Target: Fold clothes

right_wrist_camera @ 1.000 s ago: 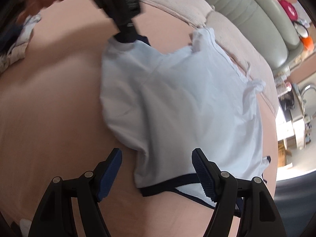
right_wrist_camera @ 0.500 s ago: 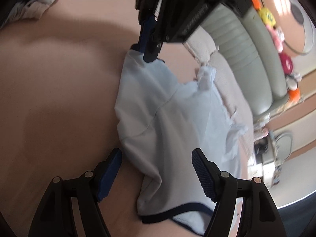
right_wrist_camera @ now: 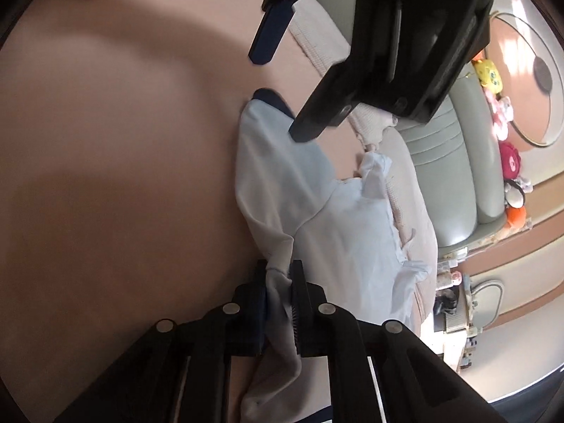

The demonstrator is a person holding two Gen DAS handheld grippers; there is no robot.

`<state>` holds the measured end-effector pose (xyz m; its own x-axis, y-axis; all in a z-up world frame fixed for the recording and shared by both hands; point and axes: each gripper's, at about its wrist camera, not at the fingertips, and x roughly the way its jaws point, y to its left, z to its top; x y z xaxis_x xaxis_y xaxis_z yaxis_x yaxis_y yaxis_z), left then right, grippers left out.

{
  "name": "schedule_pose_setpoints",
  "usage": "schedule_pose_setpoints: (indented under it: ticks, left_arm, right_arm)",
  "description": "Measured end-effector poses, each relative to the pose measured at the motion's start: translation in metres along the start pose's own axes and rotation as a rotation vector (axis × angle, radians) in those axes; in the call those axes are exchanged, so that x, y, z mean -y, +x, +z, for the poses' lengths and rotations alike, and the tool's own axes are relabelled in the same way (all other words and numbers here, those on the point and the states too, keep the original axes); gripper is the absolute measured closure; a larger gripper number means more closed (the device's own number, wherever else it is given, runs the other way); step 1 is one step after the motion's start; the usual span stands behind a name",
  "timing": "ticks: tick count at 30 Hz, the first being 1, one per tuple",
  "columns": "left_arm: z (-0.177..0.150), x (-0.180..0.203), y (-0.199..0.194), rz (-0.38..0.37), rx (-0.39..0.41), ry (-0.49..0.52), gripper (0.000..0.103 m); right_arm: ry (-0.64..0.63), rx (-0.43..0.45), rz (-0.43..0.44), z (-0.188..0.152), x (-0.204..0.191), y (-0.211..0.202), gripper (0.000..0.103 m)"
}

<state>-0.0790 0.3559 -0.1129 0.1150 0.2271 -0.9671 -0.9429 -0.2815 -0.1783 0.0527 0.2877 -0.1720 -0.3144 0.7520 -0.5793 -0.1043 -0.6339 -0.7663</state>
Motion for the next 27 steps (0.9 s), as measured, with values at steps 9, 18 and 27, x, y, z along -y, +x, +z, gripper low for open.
schedule_pose_setpoints:
  ticks: [9,18,27]
  left_arm:
    - [-0.012,-0.015,0.01,-0.181,-0.019,-0.127,0.029]
    - [-0.028,-0.026,0.008,-0.367,0.018,-0.307,0.028]
    - [-0.054,-0.057,0.027,-0.571,0.072,-0.639,0.02]
  right_arm:
    - [0.163,0.041,-0.005,0.006,0.041,-0.019,0.094]
    - [0.202,0.024,-0.018,-0.001,0.041,-0.029,0.094]
    - [0.235,0.026,-0.023,-0.006,0.06,-0.021,0.094]
